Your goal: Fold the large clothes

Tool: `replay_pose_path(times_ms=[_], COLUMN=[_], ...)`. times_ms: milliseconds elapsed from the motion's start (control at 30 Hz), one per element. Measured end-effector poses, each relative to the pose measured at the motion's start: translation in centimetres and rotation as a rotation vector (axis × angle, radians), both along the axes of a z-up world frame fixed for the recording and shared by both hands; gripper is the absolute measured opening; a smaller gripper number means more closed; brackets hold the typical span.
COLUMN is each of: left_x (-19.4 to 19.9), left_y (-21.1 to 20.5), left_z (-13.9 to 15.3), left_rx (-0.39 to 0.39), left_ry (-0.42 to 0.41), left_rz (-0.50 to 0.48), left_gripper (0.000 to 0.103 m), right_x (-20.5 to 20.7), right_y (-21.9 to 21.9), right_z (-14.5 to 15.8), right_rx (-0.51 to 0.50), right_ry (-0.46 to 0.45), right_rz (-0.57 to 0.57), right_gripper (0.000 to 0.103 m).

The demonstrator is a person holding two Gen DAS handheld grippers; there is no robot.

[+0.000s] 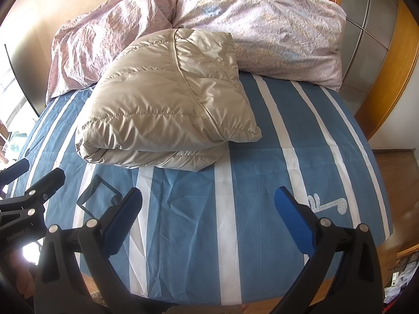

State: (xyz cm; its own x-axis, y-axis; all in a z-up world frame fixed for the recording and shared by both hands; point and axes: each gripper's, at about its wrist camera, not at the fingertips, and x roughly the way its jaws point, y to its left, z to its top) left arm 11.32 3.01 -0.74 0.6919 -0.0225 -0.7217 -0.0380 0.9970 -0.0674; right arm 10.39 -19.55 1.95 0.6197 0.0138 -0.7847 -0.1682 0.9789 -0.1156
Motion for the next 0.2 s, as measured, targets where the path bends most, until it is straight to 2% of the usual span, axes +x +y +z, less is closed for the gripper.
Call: replay_pose_path(times_ms=[200], left_x=[0.04], left_y=[0.11], left_z=[0.0], left_rx=[-0.002], left_ry=[0.003], left_rz=[-0.004], left_gripper=[0.102], right_x=[0.04], right_y=[-0.07], right_z=[-0.06], right_rx=[0.0], right_ry=[-0.001], right_rz=[-0.001], right_gripper=[0.101])
